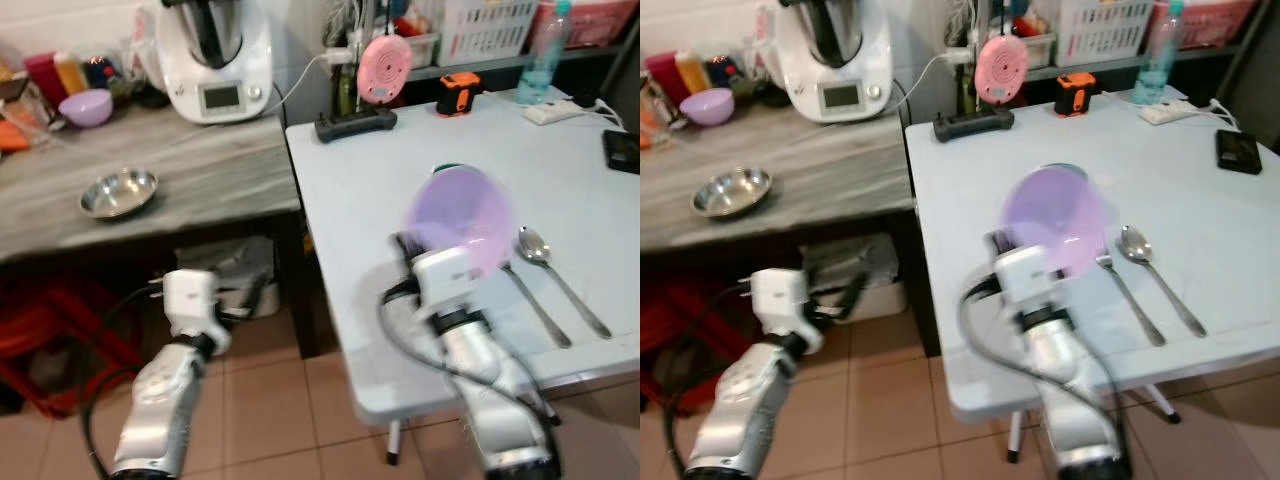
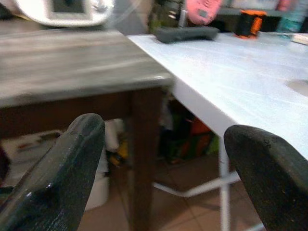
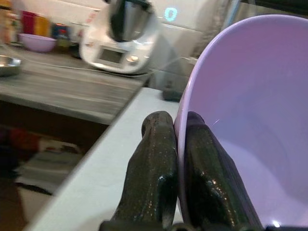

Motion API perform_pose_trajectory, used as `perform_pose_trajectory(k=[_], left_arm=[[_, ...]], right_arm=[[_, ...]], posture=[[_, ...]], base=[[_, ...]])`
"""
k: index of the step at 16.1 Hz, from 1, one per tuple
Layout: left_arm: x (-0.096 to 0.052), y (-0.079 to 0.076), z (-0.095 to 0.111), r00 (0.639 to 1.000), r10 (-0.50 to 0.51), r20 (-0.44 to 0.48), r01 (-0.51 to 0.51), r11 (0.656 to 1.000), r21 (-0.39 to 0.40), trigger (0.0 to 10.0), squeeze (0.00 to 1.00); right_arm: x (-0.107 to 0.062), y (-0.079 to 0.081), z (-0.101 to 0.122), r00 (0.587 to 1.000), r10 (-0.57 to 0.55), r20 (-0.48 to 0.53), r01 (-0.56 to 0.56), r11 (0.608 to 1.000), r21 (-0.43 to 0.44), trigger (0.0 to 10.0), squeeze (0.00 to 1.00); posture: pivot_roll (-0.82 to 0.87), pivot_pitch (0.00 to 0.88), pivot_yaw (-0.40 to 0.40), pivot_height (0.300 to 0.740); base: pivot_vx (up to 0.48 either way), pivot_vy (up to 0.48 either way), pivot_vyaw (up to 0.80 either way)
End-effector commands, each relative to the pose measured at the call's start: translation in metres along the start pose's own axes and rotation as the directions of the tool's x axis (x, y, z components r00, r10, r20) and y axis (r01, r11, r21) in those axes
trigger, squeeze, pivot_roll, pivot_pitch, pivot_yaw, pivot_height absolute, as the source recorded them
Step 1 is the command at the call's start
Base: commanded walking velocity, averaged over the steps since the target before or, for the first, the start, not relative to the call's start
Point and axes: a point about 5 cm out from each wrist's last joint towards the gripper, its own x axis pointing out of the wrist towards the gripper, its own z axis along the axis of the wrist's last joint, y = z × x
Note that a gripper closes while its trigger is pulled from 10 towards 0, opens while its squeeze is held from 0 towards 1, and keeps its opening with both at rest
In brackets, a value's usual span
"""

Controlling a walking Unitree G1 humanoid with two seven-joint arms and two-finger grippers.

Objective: Setting the table

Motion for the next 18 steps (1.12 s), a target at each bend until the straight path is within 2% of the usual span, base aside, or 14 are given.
perform_pose_trajectory(k=[1,4,14,18], left_arm=[[0.0010,-0.0016,-0.0007,1.000,-0.010,-0.003,0.010,1.000,0.002,10.0,0.00],[0.0008,-0.0008,-0.0007,1.000,-0.011,-0.002,0.011,1.000,0.004,10.0,0.00],[0.0001,-0.0008,-0.0041,1.000,-0.008,-0.006,0.008,1.000,0.004,10.0,0.00],[0.0001,-0.0016,-0.0052,1.000,-0.012,-0.009,0.012,1.000,0.004,10.0,0.00]], right_arm=[[-0.0015,-0.0048,0.0042,1.000,-0.008,0.018,0.008,1.000,-0.014,10.0,0.00],[-0.0038,-0.0017,0.0040,1.000,0.001,0.019,-0.001,1.000,-0.019,10.0,0.00],[-0.0043,-0.0031,0.0058,1.000,0.008,0.023,-0.008,1.000,-0.007,10.0,0.00],[-0.0062,-0.0062,0.0038,1.000,-0.018,0.014,0.018,1.000,-0.010,10.0,0.00]], posture=[[-0.06,0.000,0.136,0.740],[-0.06,0.000,0.138,0.740],[-0.06,0.000,0.133,0.740],[-0.07,0.000,0.136,0.740]], base=[[0.000,0.364,0.00],[0.000,0.370,0.13],[0.000,0.374,0.51],[0.000,0.378,0.00]])
